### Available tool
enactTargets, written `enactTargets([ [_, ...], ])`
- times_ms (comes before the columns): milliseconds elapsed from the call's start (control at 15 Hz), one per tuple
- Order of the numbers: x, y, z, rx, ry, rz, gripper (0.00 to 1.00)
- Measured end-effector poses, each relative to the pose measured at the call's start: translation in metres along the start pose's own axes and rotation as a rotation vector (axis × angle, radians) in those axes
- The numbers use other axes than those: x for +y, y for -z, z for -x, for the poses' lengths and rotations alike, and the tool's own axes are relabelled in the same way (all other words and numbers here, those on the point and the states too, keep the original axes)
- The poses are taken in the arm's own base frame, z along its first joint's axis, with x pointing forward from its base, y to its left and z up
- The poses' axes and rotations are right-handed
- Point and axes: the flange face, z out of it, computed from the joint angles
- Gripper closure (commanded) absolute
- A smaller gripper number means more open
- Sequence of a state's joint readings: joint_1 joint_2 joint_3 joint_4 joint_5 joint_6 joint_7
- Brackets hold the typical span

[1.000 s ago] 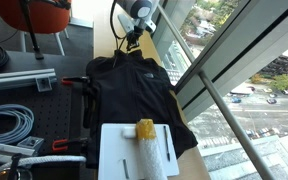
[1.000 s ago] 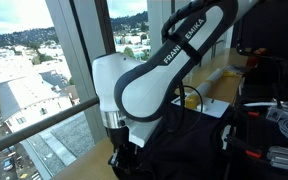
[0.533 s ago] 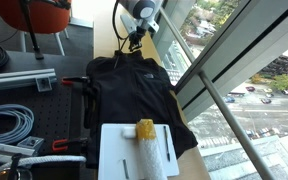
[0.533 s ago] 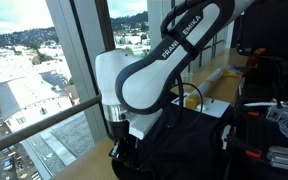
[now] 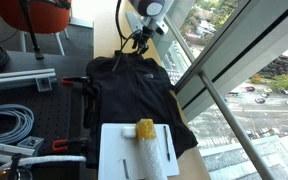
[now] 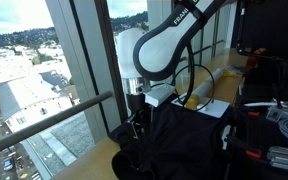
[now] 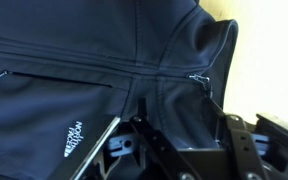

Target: Close the zipper on the black jacket.

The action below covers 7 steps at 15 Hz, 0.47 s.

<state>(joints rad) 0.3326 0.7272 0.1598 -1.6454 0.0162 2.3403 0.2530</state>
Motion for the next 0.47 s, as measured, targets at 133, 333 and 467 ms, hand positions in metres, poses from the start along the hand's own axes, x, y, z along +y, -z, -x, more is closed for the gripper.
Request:
enactTargets([
  [133,-0.0041,-0.0027,0.0029,-0.005,0.005,-0.001,0.42],
  [333,-0.0048,-0.0042,0.0039,-0.005,0.005,-0.003,0.42],
  [467,-0.0048,-0.0042,0.0038,-0.003,0.005,-0.003,0.42],
])
